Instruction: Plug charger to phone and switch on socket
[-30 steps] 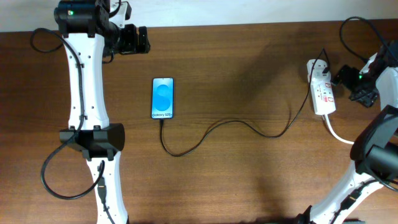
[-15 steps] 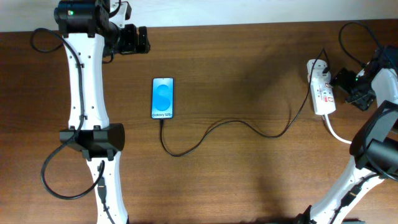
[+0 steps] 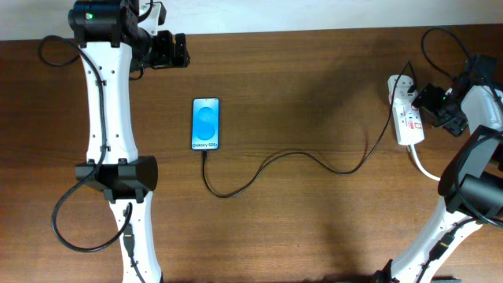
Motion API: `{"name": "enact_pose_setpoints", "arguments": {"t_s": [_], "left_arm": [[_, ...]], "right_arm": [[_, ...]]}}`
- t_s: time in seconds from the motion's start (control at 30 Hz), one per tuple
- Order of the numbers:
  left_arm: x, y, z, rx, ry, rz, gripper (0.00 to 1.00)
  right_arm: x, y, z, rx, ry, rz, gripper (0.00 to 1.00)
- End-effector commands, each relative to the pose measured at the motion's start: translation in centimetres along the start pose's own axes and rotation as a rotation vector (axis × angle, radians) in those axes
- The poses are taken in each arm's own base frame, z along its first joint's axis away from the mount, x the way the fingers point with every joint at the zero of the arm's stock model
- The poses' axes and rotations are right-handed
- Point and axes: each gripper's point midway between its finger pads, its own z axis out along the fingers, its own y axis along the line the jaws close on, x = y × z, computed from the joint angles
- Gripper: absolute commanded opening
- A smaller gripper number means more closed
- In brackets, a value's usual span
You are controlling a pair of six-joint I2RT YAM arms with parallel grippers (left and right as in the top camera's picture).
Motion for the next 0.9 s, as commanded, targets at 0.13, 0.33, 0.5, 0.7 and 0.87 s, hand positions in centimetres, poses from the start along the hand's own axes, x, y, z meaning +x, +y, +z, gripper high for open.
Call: {"name": "enact_pose_setpoints", "arguments": {"t_s": [0.13,0.33,0.5,0.7,0.87], "left_arm": [[-0.4,-0.5,-2.0,0.012,-0.045,0.005,1.0],[-0.4,-0.5,-2.0,0.012,-0.045,0.005,0.99],[-0.4,-0.5,-2.0,0.012,-0.045,0.005,0.99],[-0.4,-0.5,-2.0,0.012,-0.045,0.005,0.99],[-0.4,-0.5,-2.0,0.012,-0.045,0.005,0.99]], "right_arm": [[3.6,1.2,0.9,-0.033,0.126,-0.015,0.99],[4.4,1.2,1.3,-0.028,0.144,-0.019,0.98],[3.5,1.3,1.3,-0.029,0.11,-0.013,0.98],[1.7,-0.2,1.0,-0.04,0.066,0.066,0.98],[1.7,-0.2,1.0,-0.045,0.068,0.066,0.98]]}}
